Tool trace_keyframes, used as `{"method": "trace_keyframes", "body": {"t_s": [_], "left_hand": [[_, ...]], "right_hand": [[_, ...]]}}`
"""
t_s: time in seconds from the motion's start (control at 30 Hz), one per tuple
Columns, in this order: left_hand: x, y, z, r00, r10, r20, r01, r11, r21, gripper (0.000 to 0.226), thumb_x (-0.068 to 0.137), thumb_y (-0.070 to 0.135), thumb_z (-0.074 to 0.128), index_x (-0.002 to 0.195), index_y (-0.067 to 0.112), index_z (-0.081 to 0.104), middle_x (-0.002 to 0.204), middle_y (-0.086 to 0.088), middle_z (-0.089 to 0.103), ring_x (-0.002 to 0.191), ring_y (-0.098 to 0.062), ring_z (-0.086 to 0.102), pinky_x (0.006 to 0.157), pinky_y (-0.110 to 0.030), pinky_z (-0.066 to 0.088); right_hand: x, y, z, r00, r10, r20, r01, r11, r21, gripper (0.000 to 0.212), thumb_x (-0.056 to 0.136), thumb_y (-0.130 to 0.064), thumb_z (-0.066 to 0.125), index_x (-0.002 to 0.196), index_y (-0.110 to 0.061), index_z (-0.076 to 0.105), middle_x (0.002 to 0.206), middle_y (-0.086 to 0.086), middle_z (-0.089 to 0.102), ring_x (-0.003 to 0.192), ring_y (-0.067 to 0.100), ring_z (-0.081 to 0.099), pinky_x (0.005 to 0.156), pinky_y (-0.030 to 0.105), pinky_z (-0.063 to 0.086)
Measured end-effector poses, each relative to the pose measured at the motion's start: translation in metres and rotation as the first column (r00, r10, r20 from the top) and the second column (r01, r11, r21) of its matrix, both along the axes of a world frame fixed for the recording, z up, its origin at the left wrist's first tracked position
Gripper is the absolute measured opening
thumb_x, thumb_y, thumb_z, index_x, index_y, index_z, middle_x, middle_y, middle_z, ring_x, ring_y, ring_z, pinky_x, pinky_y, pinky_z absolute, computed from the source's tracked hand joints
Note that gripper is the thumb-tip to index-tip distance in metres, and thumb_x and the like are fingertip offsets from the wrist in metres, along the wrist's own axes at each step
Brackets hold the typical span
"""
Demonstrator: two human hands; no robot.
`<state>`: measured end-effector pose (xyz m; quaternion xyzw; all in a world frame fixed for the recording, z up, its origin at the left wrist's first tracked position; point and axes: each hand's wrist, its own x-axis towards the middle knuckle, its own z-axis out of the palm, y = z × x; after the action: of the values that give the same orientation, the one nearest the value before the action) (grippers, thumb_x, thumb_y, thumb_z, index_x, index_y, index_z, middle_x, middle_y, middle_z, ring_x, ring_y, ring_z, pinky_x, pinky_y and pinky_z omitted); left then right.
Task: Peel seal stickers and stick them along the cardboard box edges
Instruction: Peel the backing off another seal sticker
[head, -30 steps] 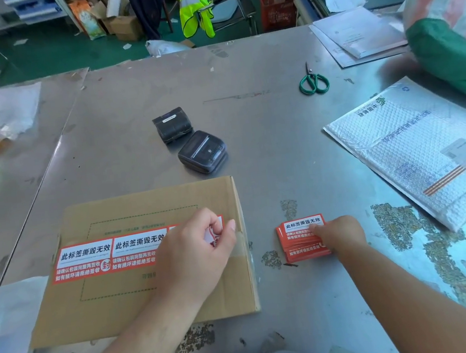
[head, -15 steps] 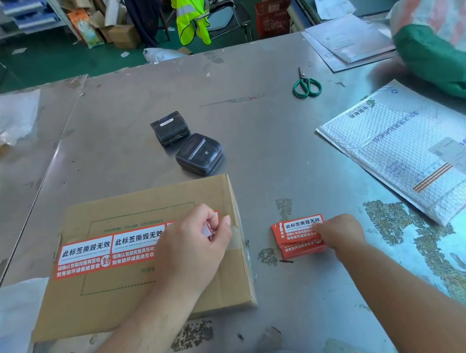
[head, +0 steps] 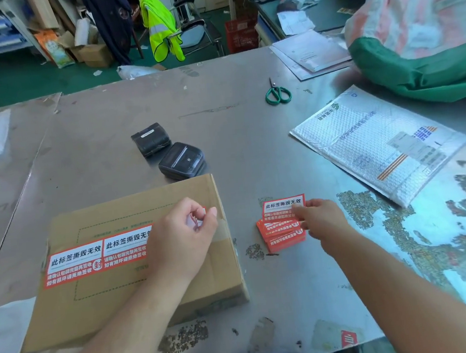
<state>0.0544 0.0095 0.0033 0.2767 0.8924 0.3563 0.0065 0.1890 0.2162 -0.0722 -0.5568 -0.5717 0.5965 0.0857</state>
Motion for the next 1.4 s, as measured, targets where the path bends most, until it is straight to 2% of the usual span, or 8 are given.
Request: {"method": "trace_keyframes", "body": {"t_s": [0.2, 0.33, 0.5, 0.7, 1.0, 1.17, 1.3, 1.4], "left_hand": [[-0.008, -0.011, 0.028, 0.938, -0.094, 0.333, 0.025, 0.978, 0.206, 0.019, 0.090, 0.039, 0.064, 0.079, 0.024, 0.066, 0.070, 0.011, 0.068, 0.066, 0.002, 0.062, 0.054, -0.015, 0.042], [-0.012, -0.029, 0.039, 0.806, -0.223, 0.549, 0.030, 0.941, 0.337, 0.034, 0.095, 0.045, 0.055, 0.086, 0.015, 0.069, 0.051, 0.016, 0.058, 0.040, 0.002, 0.046, 0.051, -0.021, 0.034], [-0.030, -0.078, 0.048, 0.695, -0.307, 0.650, -0.063, 0.874, 0.481, 0.022, 0.092, 0.027, 0.064, 0.074, 0.016, 0.061, 0.055, 0.012, 0.061, 0.039, 0.002, 0.046, 0.043, -0.011, 0.032], [-0.059, -0.144, 0.044, 0.808, -0.200, 0.554, -0.056, 0.910, 0.410, 0.027, 0.083, 0.040, 0.073, 0.074, 0.017, 0.063, 0.052, 0.015, 0.057, 0.040, 0.002, 0.042, 0.052, -0.028, 0.030], [-0.089, -0.225, 0.044, 0.715, -0.253, 0.651, -0.146, 0.857, 0.494, 0.025, 0.083, 0.045, 0.066, 0.067, 0.026, 0.066, 0.058, -0.004, 0.044, 0.043, -0.012, 0.022, 0.047, -0.026, 0.016], [-0.101, -0.249, 0.035, 0.738, -0.211, 0.641, -0.193, 0.844, 0.500, 0.027, 0.093, 0.029, 0.064, 0.068, 0.019, 0.060, 0.039, 0.014, 0.042, 0.034, 0.000, 0.032, 0.042, -0.019, 0.025], [-0.105, -0.256, 0.029, 0.718, -0.219, 0.661, -0.191, 0.851, 0.490, 0.024, 0.097, 0.028, 0.058, 0.077, 0.017, 0.061, 0.037, 0.016, 0.043, 0.032, 0.001, 0.036, 0.043, -0.019, 0.025], [-0.109, -0.257, 0.022, 0.658, -0.267, 0.704, -0.234, 0.816, 0.528, 0.025, 0.096, 0.032, 0.060, 0.075, 0.020, 0.065, 0.048, 0.007, 0.045, 0.034, -0.005, 0.027, 0.039, -0.021, 0.020]], "right_hand": [[-0.007, -0.035, 0.060, 0.905, 0.025, -0.425, -0.052, 0.997, -0.052, 0.014, 0.097, -0.015, 0.062, 0.088, -0.007, 0.068, 0.060, 0.000, 0.053, 0.052, 0.011, 0.042, 0.053, 0.025, 0.031], [-0.023, -0.079, 0.093, 0.860, 0.163, -0.483, -0.169, 0.985, 0.032, 0.017, 0.097, -0.017, 0.063, 0.081, -0.011, 0.068, 0.059, 0.001, 0.054, 0.054, 0.013, 0.043, 0.055, 0.026, 0.032], [-0.049, -0.141, 0.121, 0.842, 0.286, -0.457, -0.280, 0.956, 0.083, 0.024, 0.098, -0.016, 0.060, 0.075, -0.016, 0.066, 0.055, -0.006, 0.059, 0.049, 0.008, 0.046, 0.047, 0.017, 0.036], [-0.082, -0.196, 0.127, 0.870, 0.375, -0.319, -0.307, 0.920, 0.244, 0.024, 0.096, -0.031, 0.064, 0.080, -0.014, 0.071, 0.066, -0.005, 0.067, 0.055, 0.010, 0.056, 0.059, 0.028, 0.045], [-0.130, -0.265, 0.125, 0.885, 0.418, -0.206, -0.338, 0.880, 0.334, 0.012, 0.089, -0.029, 0.073, 0.087, -0.017, 0.072, 0.069, -0.002, 0.073, 0.052, 0.005, 0.061, 0.053, 0.019, 0.043], [-0.147, -0.296, 0.121, 0.922, 0.385, -0.036, -0.329, 0.830, 0.451, 0.024, 0.085, -0.041, 0.074, 0.103, -0.031, 0.062, 0.094, -0.010, 0.069, 0.086, 0.008, 0.067, 0.064, 0.023, 0.043], [-0.152, -0.311, 0.117, 0.902, 0.429, -0.048, -0.341, 0.776, 0.531, 0.012, 0.089, -0.043, 0.066, 0.088, -0.031, 0.069, 0.095, -0.010, 0.071, 0.092, 0.009, 0.066, 0.075, 0.025, 0.046], [-0.150, -0.317, 0.119, 0.855, 0.519, -0.021, -0.420, 0.715, 0.559, 0.030, 0.095, -0.039, 0.058, 0.069, -0.026, 0.066, 0.082, -0.010, 0.061, 0.084, 0.007, 0.056, 0.073, 0.027, 0.037]]}}
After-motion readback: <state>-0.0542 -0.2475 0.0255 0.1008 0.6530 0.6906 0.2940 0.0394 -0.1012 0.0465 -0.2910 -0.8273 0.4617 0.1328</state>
